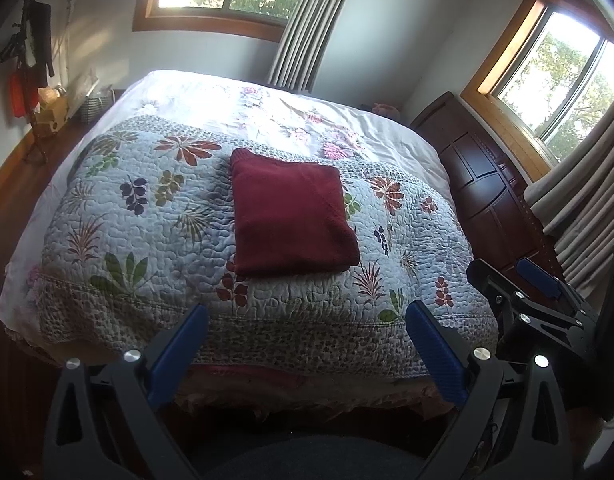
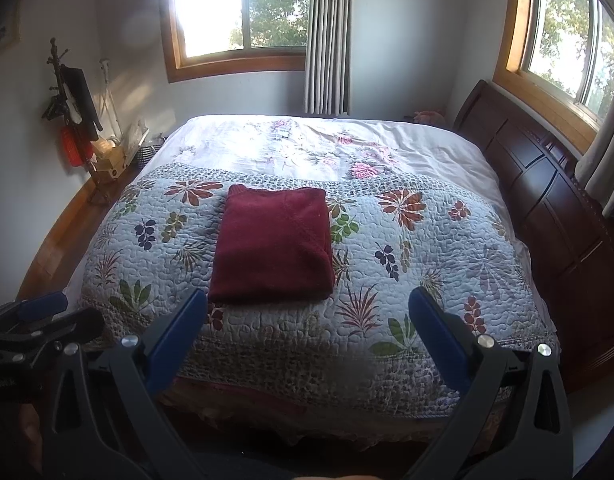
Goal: Fold small clothes
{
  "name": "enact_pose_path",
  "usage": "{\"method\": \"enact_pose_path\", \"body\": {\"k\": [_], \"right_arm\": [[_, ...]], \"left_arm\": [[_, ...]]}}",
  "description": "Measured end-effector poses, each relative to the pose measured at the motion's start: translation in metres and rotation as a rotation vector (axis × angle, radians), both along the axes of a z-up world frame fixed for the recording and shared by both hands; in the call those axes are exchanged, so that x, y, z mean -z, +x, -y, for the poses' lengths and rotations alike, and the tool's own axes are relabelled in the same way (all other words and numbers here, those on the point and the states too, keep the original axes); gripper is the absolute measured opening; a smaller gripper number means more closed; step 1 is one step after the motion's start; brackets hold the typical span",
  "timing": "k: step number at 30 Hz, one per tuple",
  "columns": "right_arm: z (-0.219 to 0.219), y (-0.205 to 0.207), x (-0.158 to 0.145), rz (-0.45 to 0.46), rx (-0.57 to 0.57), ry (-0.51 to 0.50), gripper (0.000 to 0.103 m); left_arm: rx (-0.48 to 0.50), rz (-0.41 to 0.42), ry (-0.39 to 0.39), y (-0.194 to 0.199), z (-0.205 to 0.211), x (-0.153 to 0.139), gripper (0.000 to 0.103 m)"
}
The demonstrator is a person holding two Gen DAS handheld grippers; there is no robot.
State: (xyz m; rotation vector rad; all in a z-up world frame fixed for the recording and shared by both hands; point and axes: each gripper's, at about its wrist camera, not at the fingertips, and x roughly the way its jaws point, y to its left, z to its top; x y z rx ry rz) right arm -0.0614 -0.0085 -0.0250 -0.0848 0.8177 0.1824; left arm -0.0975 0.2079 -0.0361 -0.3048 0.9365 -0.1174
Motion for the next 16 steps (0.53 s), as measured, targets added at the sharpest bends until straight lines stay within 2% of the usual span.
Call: {"method": "enact_pose_path", "body": {"k": [16], "right_arm": [[-0.001, 0.007, 0.003, -0.014, 0.007, 0.007, 0.100]], "left_arm": [[0.018, -0.005, 0.008, 0.014, -0.003, 0.000, 0.099]]}}
